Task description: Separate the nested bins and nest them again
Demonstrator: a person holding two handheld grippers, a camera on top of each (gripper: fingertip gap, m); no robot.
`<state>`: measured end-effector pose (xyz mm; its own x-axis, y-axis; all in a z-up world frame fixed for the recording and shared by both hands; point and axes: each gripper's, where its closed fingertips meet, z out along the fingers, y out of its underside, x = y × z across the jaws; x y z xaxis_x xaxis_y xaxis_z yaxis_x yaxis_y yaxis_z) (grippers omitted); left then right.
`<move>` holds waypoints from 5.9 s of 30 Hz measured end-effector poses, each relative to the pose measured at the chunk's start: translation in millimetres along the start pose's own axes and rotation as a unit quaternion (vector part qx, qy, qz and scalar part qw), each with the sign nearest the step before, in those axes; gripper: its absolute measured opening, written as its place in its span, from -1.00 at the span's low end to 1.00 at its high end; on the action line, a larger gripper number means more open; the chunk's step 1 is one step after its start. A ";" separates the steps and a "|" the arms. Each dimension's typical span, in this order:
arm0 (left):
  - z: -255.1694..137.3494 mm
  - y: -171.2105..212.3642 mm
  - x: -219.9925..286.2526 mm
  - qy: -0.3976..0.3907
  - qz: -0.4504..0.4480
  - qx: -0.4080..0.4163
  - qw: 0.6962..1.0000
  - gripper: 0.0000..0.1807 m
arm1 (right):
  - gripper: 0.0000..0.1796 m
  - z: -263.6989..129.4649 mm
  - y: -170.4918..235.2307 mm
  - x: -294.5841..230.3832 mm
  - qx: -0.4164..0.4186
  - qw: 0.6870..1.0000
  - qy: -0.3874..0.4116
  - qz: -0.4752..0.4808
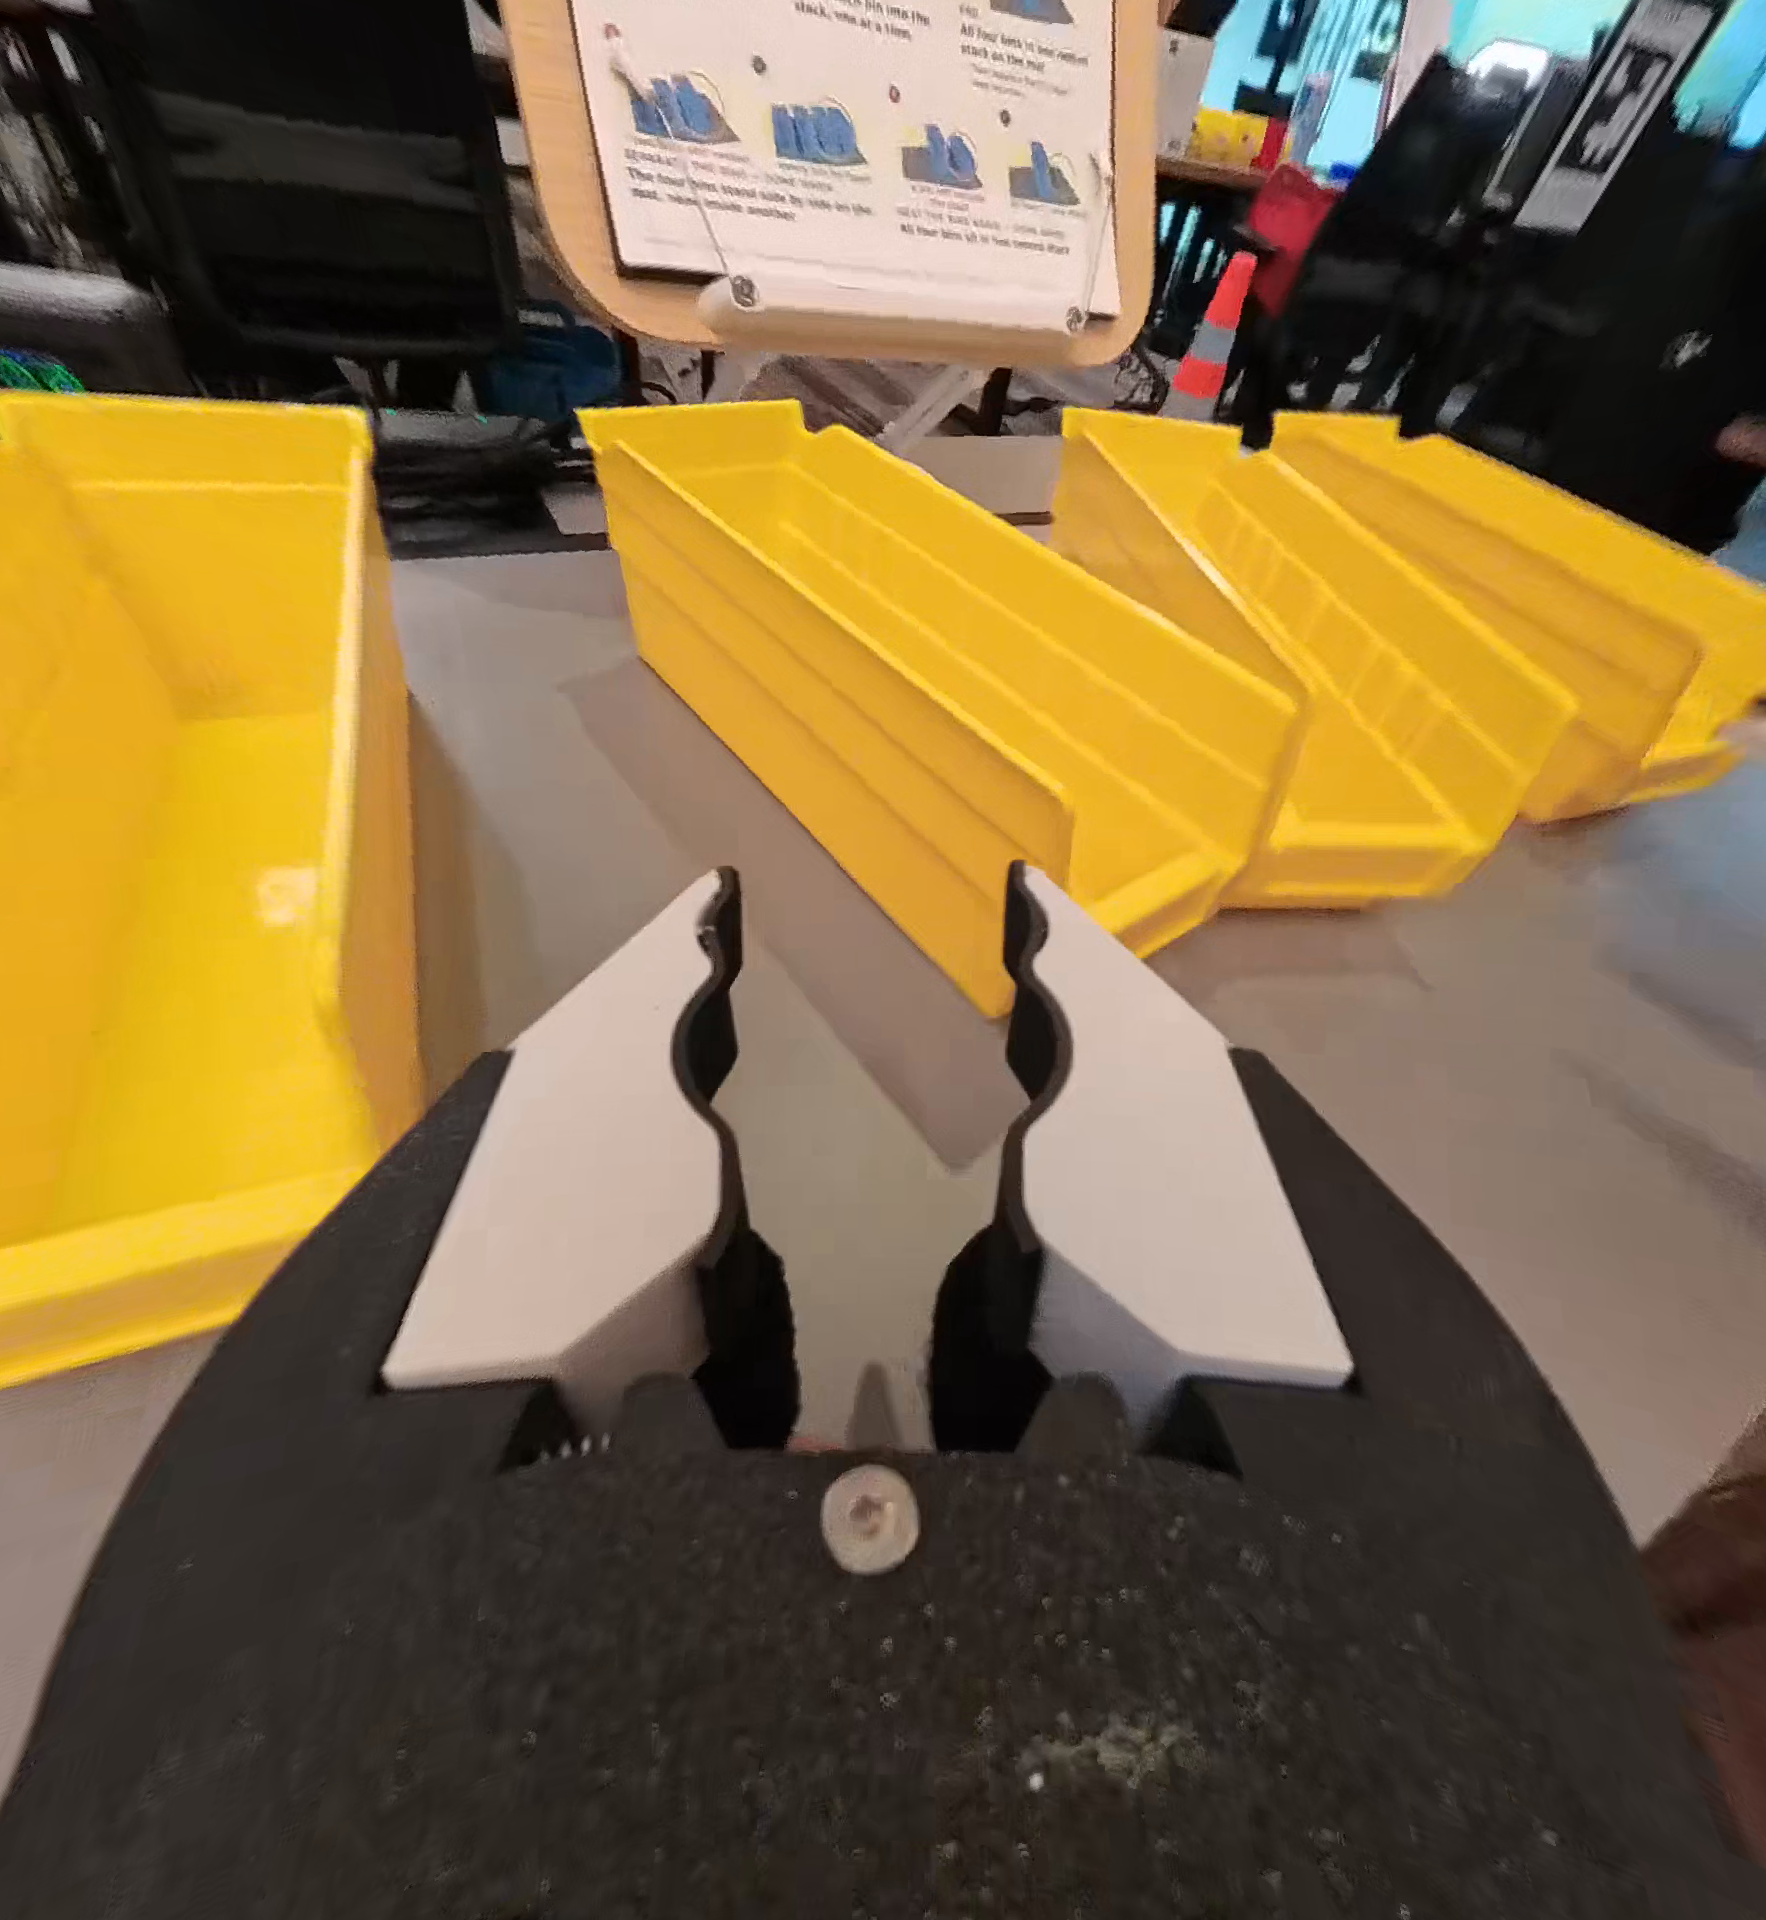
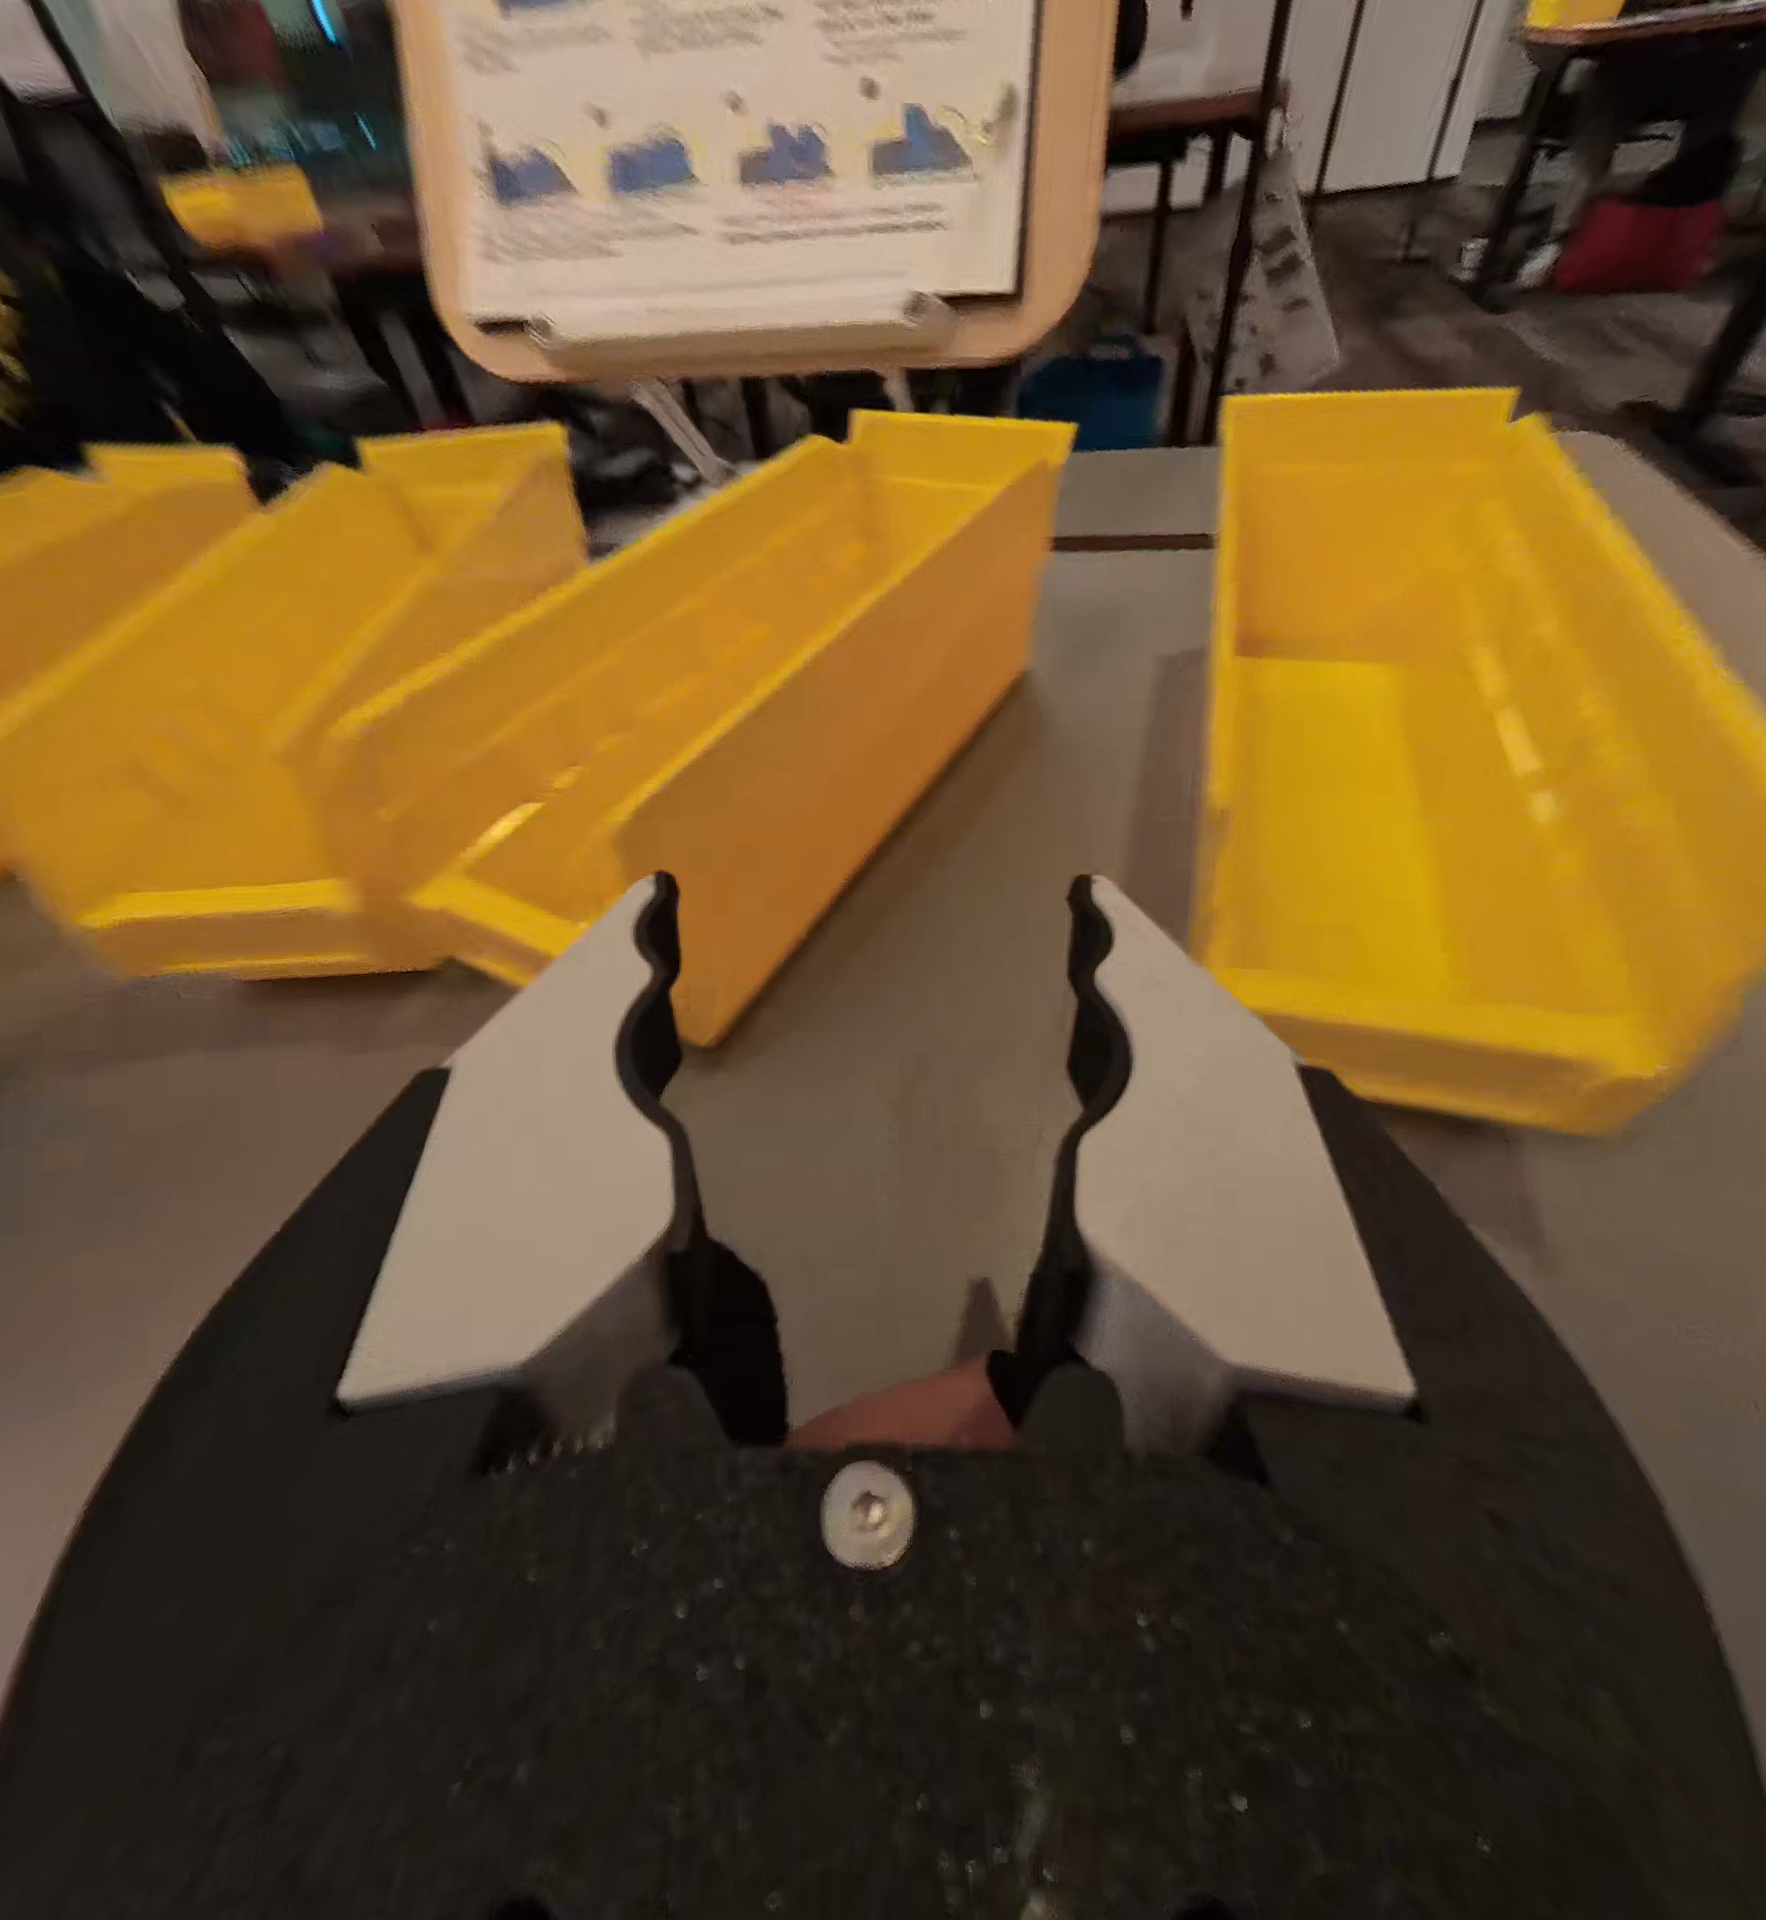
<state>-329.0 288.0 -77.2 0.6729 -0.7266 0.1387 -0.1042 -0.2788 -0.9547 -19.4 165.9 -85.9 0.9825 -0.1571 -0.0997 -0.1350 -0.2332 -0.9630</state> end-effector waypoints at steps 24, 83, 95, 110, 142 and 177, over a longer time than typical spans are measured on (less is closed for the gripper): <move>74.6 37.0 -1.6 -0.123 0.020 -0.082 0.989 -0.98 | -0.96 48.7 30.3 19.9 -0.067 0.995 0.029 -0.061; -26.5 15.1 -197.8 -0.169 -0.056 -0.053 0.983 -1.00 | -0.44 -38.1 58.5 19.9 -0.077 0.996 -0.043 -0.014; -47.9 -43.7 -160.6 -0.234 -0.047 0.029 0.971 -1.00 | -0.46 -40.7 62.8 18.8 -0.087 0.995 -0.037 -0.026; 2.4 -116.4 -10.5 -0.179 -0.034 0.144 0.973 -1.00 | -0.46 -34.9 68.0 7.5 -0.101 0.992 -0.055 -0.044; 72.6 -12.1 8.7 -0.208 0.002 0.065 0.976 -1.00 | -0.46 -37.3 76.8 9.6 -0.121 0.990 -0.055 -0.047; -30.1 27.8 27.7 0.009 -0.001 0.002 1.000 -0.77 | -0.99 64.1 22.4 13.5 -0.046 0.995 0.081 -0.028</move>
<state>-335.3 241.2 -92.0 0.6594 -0.7376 0.1452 -0.0997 -0.2773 -0.9556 -0.9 220.1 -124.9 0.9562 -0.2927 0.0032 -0.0983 -0.3314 -0.9384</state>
